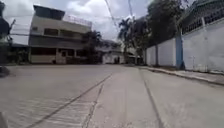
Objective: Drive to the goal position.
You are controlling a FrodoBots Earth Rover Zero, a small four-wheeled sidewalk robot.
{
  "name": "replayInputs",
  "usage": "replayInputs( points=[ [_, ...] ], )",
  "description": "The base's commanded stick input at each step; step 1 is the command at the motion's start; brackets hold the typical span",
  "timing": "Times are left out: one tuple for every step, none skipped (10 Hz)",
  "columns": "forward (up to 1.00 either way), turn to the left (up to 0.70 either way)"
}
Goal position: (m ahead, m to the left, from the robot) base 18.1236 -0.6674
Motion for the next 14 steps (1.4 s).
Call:
replayInputs(
  points=[
    [1.0, 0.0],
    [1.0, 0.0],
    [1.0, 0.0],
    [1.0, 0.0],
    [1.0, 0.0],
    [1.0, 0.0],
    [1.0, 0.0],
    [1.0, 0.0],
    [1.0, 0.0],
    [1.0, 0.0],
    [1.0, 0.0],
    [1.0, 0.0],
    [1.0, 0.0],
    [1.0, 0.0]
  ],
)
